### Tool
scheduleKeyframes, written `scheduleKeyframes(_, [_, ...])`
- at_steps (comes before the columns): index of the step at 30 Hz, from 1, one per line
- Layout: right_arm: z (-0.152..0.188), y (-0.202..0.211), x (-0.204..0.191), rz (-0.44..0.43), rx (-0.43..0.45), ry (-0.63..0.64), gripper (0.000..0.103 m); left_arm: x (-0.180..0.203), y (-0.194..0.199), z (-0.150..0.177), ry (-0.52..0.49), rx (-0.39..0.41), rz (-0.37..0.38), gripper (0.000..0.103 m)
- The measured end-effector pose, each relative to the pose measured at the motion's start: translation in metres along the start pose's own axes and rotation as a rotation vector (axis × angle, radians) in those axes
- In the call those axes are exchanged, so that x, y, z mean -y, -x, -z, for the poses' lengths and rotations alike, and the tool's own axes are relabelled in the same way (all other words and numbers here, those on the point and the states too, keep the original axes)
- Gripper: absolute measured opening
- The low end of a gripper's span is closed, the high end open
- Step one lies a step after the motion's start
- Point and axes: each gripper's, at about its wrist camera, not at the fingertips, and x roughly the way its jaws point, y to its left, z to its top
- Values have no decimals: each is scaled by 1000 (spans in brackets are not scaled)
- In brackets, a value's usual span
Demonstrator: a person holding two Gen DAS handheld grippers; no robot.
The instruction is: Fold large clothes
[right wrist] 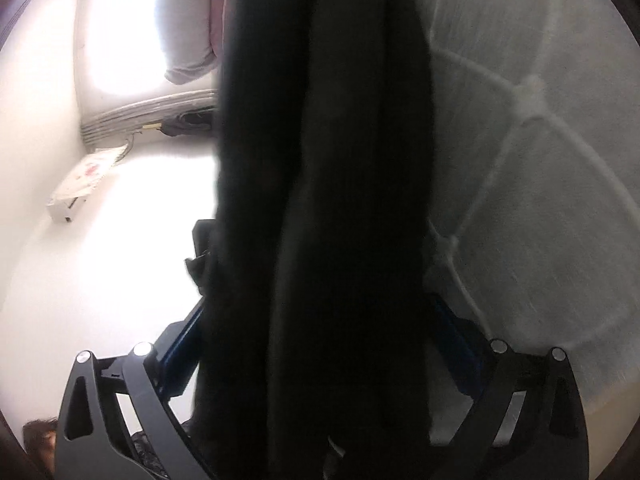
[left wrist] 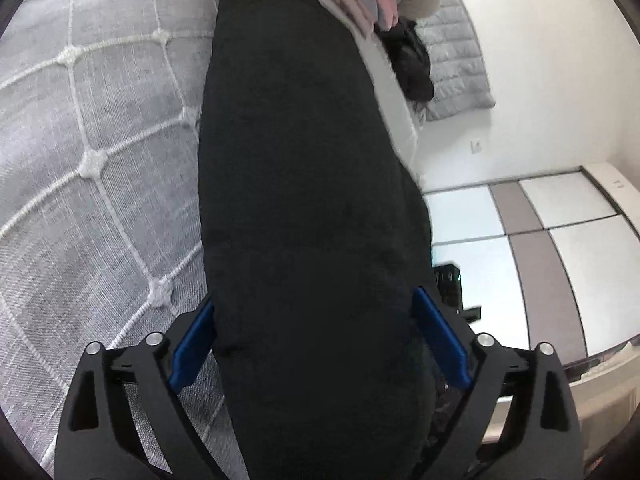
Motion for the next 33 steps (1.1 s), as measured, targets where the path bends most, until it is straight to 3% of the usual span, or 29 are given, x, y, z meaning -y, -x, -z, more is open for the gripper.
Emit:
scheduleKeyframes(4, [-2, -9, -19, 21, 51, 90, 95, 0, -1, 3, -25, 17, -23, 88])
scheduleKeyframes(7, [7, -5, -32, 92, 94, 159, 64, 11, 4, 6, -93, 64, -76, 75])
scheduleKeyframes(9, [12, -1, -42, 112, 122, 186, 58, 21, 6, 9, -150, 86, -110, 67])
scheduleKeyframes(12, [19, 0, -60, 130, 153, 235, 56, 37, 15, 13, -228, 137, -138, 60])
scheduleKeyframes(20, [13, -16, -109, 102, 173, 408, 56, 56, 77, 3, -299, 283, -118, 59])
scheduleKeyframes(27, [-40, -70, -155, 59, 154, 494, 56, 49, 148, -38, -318, 418, -147, 59])
scheduleKeyframes(33, [-104, -140, -166, 58, 115, 515, 56, 5, 205, -94, -287, 526, -226, 60])
